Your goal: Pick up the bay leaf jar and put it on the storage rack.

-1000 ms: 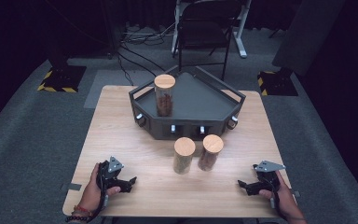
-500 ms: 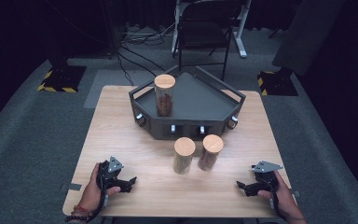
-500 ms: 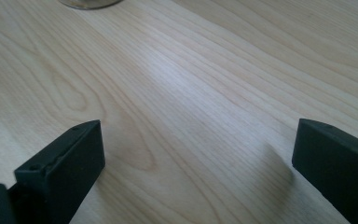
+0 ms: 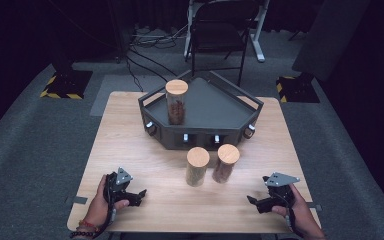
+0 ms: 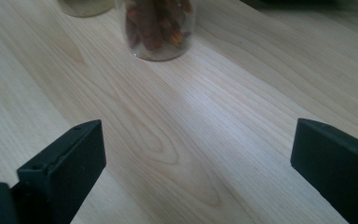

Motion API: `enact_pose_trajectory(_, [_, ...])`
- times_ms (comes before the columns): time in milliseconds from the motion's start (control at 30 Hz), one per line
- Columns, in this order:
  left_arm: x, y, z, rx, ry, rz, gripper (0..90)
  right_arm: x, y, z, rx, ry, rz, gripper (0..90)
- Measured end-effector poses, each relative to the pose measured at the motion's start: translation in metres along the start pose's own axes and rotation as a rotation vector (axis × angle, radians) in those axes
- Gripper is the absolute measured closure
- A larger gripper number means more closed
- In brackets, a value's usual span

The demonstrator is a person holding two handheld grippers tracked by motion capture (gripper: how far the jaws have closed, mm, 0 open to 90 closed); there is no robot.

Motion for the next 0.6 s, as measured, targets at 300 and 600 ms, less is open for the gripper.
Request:
enact_pose_trajectory(300, [0.0, 0.0, 0.0, 0.0, 0.0, 0.0, 0.2, 0.015, 0.002, -0.025, 0.031, 0.062, 0.01, 3.5])
enact_pose_trajectory(600, [0.0, 0.0, 0.0, 0.0, 0.0, 0.0, 0.2, 0.022, -0.002, -0.042, 0.064, 0.095, 0.018, 3.5])
Point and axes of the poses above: each handheld gripper's, and its own axes: y roughly backward along the jaws, x roughly out of its top, z roughly to its right, the point moved 8 cm from there along -y, roughly forward along the jaws, and after that the axes turned 3 degrees about -x, right-handed, at the moved point
